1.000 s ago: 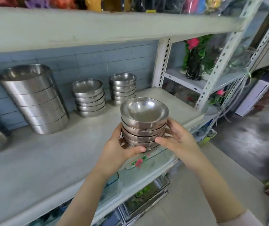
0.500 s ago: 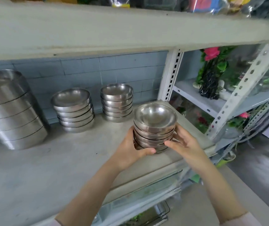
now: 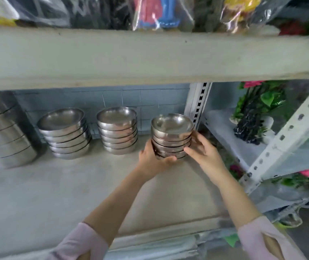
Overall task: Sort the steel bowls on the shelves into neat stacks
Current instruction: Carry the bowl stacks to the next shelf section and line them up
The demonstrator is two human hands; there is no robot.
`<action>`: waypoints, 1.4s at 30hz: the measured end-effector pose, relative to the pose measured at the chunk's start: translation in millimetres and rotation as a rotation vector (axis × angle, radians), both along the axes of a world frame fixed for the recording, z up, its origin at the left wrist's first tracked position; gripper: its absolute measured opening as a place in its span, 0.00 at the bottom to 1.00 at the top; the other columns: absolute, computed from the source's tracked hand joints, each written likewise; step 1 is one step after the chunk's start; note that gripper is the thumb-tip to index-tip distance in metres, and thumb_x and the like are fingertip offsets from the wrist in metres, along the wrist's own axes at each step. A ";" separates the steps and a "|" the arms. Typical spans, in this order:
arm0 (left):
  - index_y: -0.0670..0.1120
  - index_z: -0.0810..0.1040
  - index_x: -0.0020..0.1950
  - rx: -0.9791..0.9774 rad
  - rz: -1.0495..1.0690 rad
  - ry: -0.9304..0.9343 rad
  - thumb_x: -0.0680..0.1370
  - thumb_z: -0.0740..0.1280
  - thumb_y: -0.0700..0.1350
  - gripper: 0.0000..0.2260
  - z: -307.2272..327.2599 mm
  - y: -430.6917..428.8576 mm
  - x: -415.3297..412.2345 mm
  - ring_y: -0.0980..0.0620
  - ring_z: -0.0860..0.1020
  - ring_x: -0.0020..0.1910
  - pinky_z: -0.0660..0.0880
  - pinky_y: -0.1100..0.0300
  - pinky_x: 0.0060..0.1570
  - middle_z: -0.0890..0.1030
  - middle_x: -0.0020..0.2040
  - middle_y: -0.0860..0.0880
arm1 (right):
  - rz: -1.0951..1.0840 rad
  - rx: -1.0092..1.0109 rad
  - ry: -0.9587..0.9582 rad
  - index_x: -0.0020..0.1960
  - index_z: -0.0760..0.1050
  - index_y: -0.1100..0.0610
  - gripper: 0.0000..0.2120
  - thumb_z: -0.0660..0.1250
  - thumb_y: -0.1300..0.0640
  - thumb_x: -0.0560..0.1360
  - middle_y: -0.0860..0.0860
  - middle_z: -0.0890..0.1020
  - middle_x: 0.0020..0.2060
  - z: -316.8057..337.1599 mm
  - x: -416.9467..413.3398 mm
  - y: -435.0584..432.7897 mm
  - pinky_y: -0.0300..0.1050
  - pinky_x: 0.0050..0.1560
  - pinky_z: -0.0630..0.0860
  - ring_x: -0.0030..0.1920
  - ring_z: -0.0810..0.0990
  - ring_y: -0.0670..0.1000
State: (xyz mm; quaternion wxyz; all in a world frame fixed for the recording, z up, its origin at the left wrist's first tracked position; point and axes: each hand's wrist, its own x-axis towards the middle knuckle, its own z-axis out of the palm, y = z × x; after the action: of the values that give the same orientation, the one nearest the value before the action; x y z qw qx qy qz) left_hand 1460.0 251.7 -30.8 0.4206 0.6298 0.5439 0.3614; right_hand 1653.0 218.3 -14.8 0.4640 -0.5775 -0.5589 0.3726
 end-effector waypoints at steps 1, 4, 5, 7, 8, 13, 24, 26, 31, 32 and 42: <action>0.51 0.60 0.74 -0.002 0.037 0.004 0.62 0.78 0.60 0.46 -1.9 4.4 7.2 0.55 0.63 0.66 0.60 0.49 0.72 0.70 0.62 0.57 | -0.007 -0.008 -0.021 0.77 0.64 0.44 0.39 0.74 0.40 0.69 0.41 0.73 0.71 -2.2 4.2 7.3 0.47 0.71 0.69 0.71 0.71 0.43; 0.52 0.61 0.73 -0.004 0.126 -0.017 0.62 0.78 0.60 0.45 -8.0 15.1 22.7 0.48 0.65 0.70 0.64 0.49 0.69 0.73 0.66 0.55 | -0.002 0.012 0.000 0.76 0.66 0.46 0.37 0.72 0.40 0.70 0.43 0.74 0.71 -8.2 11.7 26.2 0.51 0.73 0.68 0.71 0.72 0.45; 0.53 0.62 0.73 0.000 0.149 -0.021 0.61 0.78 0.61 0.45 -9.0 17.2 26.2 0.47 0.65 0.70 0.65 0.49 0.69 0.74 0.66 0.55 | 0.011 0.021 0.026 0.76 0.66 0.48 0.35 0.72 0.43 0.72 0.44 0.74 0.71 -8.9 11.8 30.6 0.49 0.73 0.69 0.70 0.73 0.43; 0.54 0.63 0.71 -0.007 0.179 -0.036 0.61 0.78 0.60 0.43 -11.0 20.7 31.3 0.47 0.66 0.69 0.66 0.50 0.67 0.74 0.65 0.55 | 0.051 0.031 0.072 0.76 0.66 0.52 0.29 0.70 0.53 0.77 0.46 0.75 0.71 -11.0 11.5 36.1 0.43 0.72 0.69 0.69 0.74 0.41; 0.54 0.64 0.70 -0.007 0.194 -0.040 0.61 0.78 0.59 0.41 -13.5 23.7 32.5 0.47 0.66 0.68 0.66 0.50 0.66 0.75 0.63 0.55 | 0.062 0.034 0.081 0.76 0.66 0.53 0.28 0.70 0.53 0.78 0.47 0.75 0.71 -13.0 12.0 38.7 0.43 0.72 0.68 0.69 0.73 0.41; 0.55 0.63 0.70 -0.003 0.214 0.003 0.65 0.78 0.55 0.39 -12.7 29.6 36.0 0.47 0.63 0.68 0.61 0.57 0.60 0.74 0.64 0.55 | 0.075 0.052 0.098 0.77 0.65 0.52 0.29 0.69 0.52 0.78 0.46 0.73 0.73 -23.1 14.9 47.6 0.41 0.72 0.68 0.71 0.72 0.41; 0.54 0.50 0.78 -0.102 0.201 0.089 0.64 0.78 0.59 0.51 -4.8 37.3 37.0 0.45 0.57 0.74 0.60 0.44 0.72 0.66 0.74 0.52 | 0.014 0.080 0.009 0.79 0.62 0.52 0.28 0.66 0.53 0.80 0.46 0.70 0.74 -27.3 10.4 57.1 0.37 0.70 0.64 0.73 0.68 0.44; 0.53 0.48 0.79 -0.095 0.216 0.041 0.62 0.80 0.57 0.55 -1.0 35.4 36.5 0.48 0.62 0.74 0.63 0.49 0.72 0.68 0.73 0.51 | 0.008 0.058 -0.014 0.79 0.61 0.51 0.29 0.66 0.51 0.80 0.48 0.69 0.75 -26.4 9.7 54.4 0.43 0.72 0.64 0.75 0.67 0.48; 0.46 0.49 0.79 -0.021 0.241 0.146 0.69 0.76 0.55 0.49 8.1 10.4 22.9 0.48 0.62 0.75 0.63 0.50 0.72 0.61 0.77 0.46 | -0.056 0.027 0.015 0.78 0.63 0.51 0.28 0.66 0.53 0.80 0.48 0.69 0.74 -11.3 4.9 21.2 0.42 0.66 0.66 0.72 0.71 0.50; 0.47 0.53 0.79 0.008 0.238 0.156 0.70 0.75 0.55 0.45 7.9 2.0 16.3 0.49 0.64 0.73 0.66 0.49 0.70 0.63 0.76 0.46 | -0.066 0.033 0.015 0.77 0.64 0.51 0.26 0.66 0.53 0.80 0.47 0.71 0.73 -7.9 3.2 9.6 0.41 0.64 0.67 0.70 0.72 0.49; 0.53 0.78 0.62 0.214 0.252 0.306 0.76 0.70 0.49 0.15 25.2 -159.0 -140.9 0.61 0.76 0.56 0.72 0.68 0.57 0.78 0.61 0.57 | 0.177 0.236 -0.283 0.67 0.76 0.51 0.19 0.71 0.56 0.77 0.40 0.77 0.61 22.9 -107.7 -91.1 0.33 0.65 0.68 0.61 0.74 0.39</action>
State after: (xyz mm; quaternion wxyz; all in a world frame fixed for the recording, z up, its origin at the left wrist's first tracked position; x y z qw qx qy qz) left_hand 1319.1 92.7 -5.6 0.2152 0.6454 0.6344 0.3670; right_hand 1545.3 127.3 8.2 0.4106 -0.5146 -0.7068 0.2590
